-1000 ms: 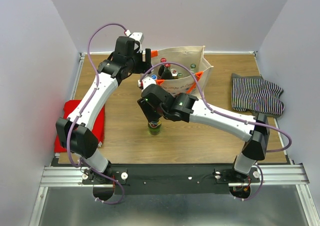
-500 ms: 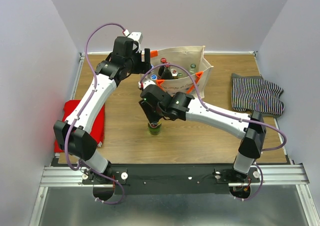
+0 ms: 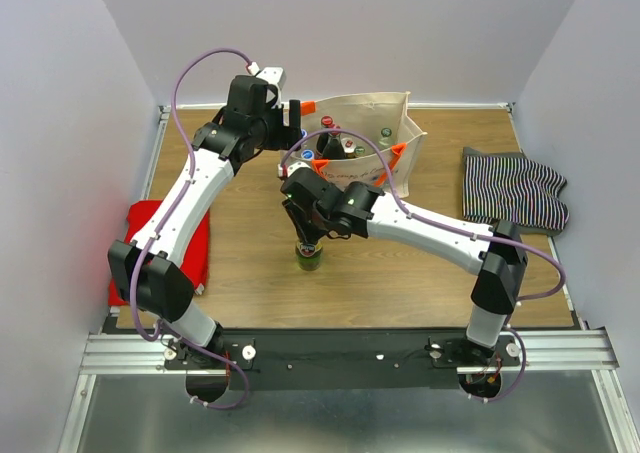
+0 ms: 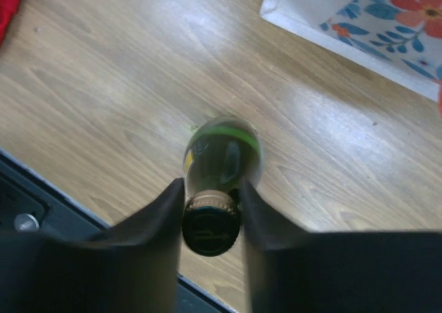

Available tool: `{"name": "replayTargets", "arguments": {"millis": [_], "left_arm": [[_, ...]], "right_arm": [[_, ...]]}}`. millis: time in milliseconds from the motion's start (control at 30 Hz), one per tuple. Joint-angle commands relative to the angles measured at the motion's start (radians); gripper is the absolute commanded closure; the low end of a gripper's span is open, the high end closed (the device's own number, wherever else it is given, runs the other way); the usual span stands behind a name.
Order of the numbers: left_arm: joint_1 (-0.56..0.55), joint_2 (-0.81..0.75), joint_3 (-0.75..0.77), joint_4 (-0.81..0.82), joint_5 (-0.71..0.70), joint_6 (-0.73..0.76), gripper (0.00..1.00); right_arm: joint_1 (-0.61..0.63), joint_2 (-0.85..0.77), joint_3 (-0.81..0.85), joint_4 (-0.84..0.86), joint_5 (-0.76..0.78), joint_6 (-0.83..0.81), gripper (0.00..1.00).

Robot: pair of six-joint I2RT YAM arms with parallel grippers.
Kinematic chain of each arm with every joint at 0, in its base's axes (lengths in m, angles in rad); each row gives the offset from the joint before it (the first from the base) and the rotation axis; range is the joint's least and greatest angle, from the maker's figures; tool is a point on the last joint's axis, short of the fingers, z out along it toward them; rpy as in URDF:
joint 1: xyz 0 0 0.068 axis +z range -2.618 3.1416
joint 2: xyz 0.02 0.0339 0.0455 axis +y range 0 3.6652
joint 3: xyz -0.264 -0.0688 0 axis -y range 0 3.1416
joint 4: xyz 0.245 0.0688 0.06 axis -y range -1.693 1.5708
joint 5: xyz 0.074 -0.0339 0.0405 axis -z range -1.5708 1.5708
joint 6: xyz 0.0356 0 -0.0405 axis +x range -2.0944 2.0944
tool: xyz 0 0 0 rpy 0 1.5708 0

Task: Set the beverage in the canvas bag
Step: Pick up the drink from the center of the board.

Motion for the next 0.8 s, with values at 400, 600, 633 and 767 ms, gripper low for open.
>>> {"name": "replayTargets", "arguments": {"millis": [400, 600, 633, 767], "left_arm": [[0.005, -0.033, -0.017, 0.016, -0.018, 0.009, 0.10], [0.005, -0.030, -0.003, 0.012, -0.017, 0.006, 0.10], [0.005, -0.029, -0.003, 0.012, -0.017, 0.007, 0.09], [0.005, -0.035, -0.005, 0.007, -0.018, 0.007, 0.09]], "right_arm": [[-0.006, -0.063, 0.085, -0.038, 0.063, 0.022, 0.99], [-0.007, -0.094, 0.245, -0.090, 0.178, -0.011, 0.99], [-0.007, -0.094, 0.262, -0.100, 0.213, -0.019, 0.99], [-0.010, -0.105, 0.343, -0.148, 0.279, -0.051, 0.99]]}}
